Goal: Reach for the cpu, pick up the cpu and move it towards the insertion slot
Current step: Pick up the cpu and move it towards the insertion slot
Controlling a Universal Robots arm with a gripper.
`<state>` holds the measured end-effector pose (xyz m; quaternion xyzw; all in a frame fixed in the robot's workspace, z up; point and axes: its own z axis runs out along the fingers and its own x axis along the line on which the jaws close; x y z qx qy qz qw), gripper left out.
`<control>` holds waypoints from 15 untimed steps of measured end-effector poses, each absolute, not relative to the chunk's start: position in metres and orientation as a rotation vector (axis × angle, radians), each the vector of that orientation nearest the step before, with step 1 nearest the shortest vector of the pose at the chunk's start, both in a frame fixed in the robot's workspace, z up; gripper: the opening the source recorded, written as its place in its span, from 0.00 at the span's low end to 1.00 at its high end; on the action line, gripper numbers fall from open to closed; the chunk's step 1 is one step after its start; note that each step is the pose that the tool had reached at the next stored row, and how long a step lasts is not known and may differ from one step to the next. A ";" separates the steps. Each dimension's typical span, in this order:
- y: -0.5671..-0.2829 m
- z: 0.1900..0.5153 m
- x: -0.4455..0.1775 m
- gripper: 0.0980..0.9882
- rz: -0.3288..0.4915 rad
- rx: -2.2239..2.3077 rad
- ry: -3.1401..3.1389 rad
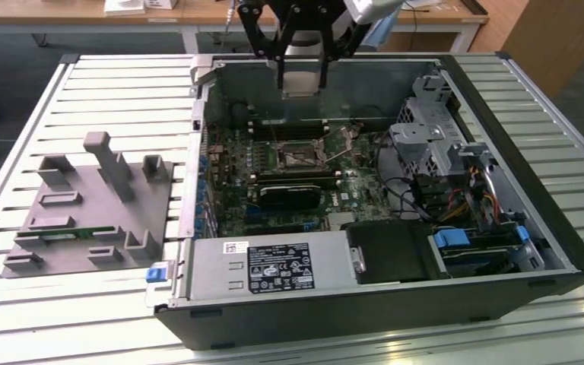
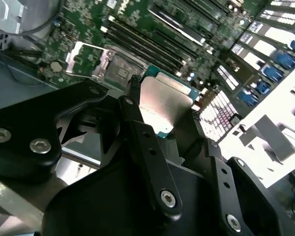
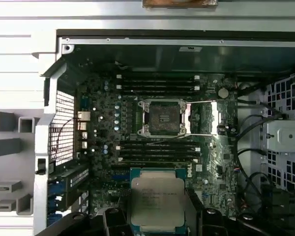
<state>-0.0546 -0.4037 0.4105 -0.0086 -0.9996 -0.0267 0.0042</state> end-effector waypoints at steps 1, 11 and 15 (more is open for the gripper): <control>-0.404 0.410 -0.050 0.48 -0.084 -0.027 -3.132; -0.400 0.410 -0.019 0.48 -0.086 -0.026 -3.132; -0.393 0.409 -0.015 0.48 -0.086 -0.026 -3.132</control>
